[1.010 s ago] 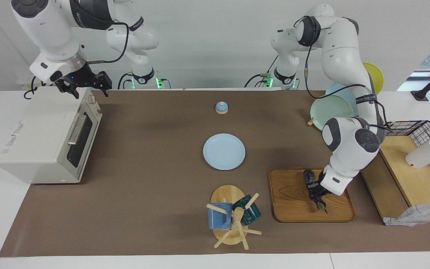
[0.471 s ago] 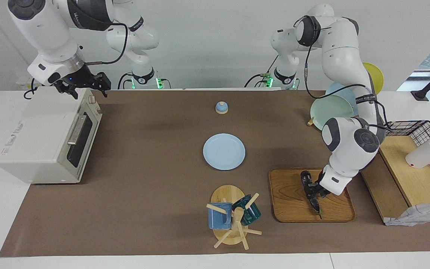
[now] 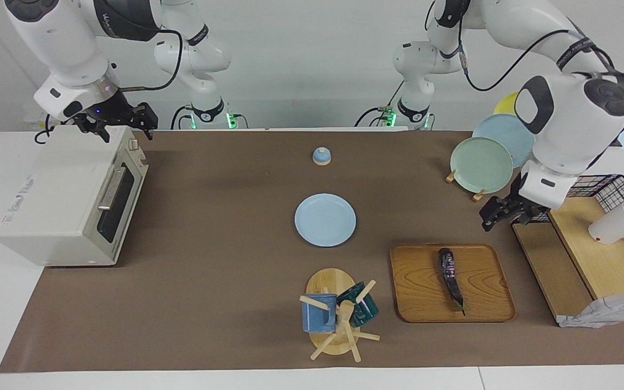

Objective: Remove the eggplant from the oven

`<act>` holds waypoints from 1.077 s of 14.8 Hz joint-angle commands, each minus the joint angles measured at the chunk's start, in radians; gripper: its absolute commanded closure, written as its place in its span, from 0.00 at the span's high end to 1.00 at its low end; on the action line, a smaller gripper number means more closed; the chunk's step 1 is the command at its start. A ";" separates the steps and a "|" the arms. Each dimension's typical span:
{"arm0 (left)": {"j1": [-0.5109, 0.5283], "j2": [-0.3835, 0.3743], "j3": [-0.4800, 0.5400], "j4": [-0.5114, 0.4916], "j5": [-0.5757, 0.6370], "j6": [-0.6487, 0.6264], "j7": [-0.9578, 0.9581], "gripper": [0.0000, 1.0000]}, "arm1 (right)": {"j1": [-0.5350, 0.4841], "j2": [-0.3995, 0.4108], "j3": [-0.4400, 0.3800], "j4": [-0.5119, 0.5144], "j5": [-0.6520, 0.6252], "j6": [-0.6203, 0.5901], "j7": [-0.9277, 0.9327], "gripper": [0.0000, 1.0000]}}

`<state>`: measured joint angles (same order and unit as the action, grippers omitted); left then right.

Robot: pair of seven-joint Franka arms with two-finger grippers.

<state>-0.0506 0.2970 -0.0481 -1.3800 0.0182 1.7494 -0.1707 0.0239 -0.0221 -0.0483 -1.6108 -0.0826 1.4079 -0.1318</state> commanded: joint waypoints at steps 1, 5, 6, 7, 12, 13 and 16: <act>0.002 -0.110 -0.003 -0.034 0.026 -0.131 -0.010 1.00 | 0.008 0.004 -0.018 0.015 0.018 -0.009 0.015 1.00; 0.002 -0.203 -0.003 -0.083 0.025 -0.252 -0.006 1.00 | -0.005 0.005 -0.016 0.015 0.024 0.017 0.014 1.00; 0.002 -0.231 -0.003 -0.127 0.023 -0.252 0.003 1.00 | -0.005 0.005 -0.016 0.015 0.026 0.017 0.015 1.00; 0.000 -0.266 -0.003 -0.186 0.023 -0.243 0.023 1.00 | -0.004 0.007 -0.016 0.015 0.027 0.017 0.020 1.00; 0.002 -0.364 -0.001 -0.382 -0.024 -0.134 0.037 1.00 | -0.001 0.017 -0.013 0.046 0.032 0.009 0.087 1.00; 0.000 -0.368 0.001 -0.396 -0.033 -0.119 0.042 1.00 | 0.001 0.021 -0.016 0.046 0.047 0.006 0.093 1.00; 0.008 -0.352 0.001 -0.331 -0.061 -0.168 0.042 1.00 | 0.001 0.021 -0.051 0.046 0.109 -0.020 0.156 1.00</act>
<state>-0.0506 -0.0290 -0.0516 -1.7185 -0.0072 1.5929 -0.1475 0.0237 -0.0163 -0.0698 -1.5890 -0.0195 1.4098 -0.0042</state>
